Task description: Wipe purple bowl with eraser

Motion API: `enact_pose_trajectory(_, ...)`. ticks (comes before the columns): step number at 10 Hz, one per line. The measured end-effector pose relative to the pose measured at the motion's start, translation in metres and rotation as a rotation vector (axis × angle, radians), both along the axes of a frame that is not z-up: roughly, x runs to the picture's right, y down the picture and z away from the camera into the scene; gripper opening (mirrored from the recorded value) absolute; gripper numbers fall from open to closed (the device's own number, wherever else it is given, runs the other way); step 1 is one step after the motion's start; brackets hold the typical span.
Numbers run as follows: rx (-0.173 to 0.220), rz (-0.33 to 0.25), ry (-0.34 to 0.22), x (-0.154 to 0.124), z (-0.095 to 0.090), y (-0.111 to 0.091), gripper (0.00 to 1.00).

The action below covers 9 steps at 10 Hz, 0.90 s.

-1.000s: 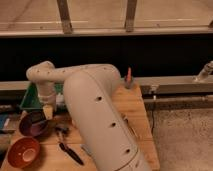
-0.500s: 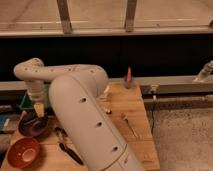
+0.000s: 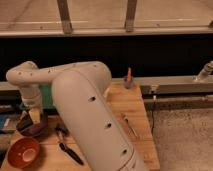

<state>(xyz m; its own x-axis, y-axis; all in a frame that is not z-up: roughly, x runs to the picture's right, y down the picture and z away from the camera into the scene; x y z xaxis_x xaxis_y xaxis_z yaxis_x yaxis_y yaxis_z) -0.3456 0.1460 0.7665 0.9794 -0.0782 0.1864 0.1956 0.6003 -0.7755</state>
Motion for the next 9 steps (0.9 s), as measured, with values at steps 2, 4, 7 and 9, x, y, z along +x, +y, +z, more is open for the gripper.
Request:
enact_pose_trajectory(2, 0.001, 0.036, 0.042, 0.023, -0.003, 0.001, 0.00)
enact_pose_trajectory(4, 0.008, 0.065, 0.087, 0.042, 0.009, -0.015, 0.00)
enact_pose_trajectory(7, 0.027, 0.061, 0.090, 0.036, 0.028, -0.039, 0.00)
enact_pose_trajectory(9, 0.026, 0.041, 0.018, 0.005, 0.027, -0.042, 0.00)
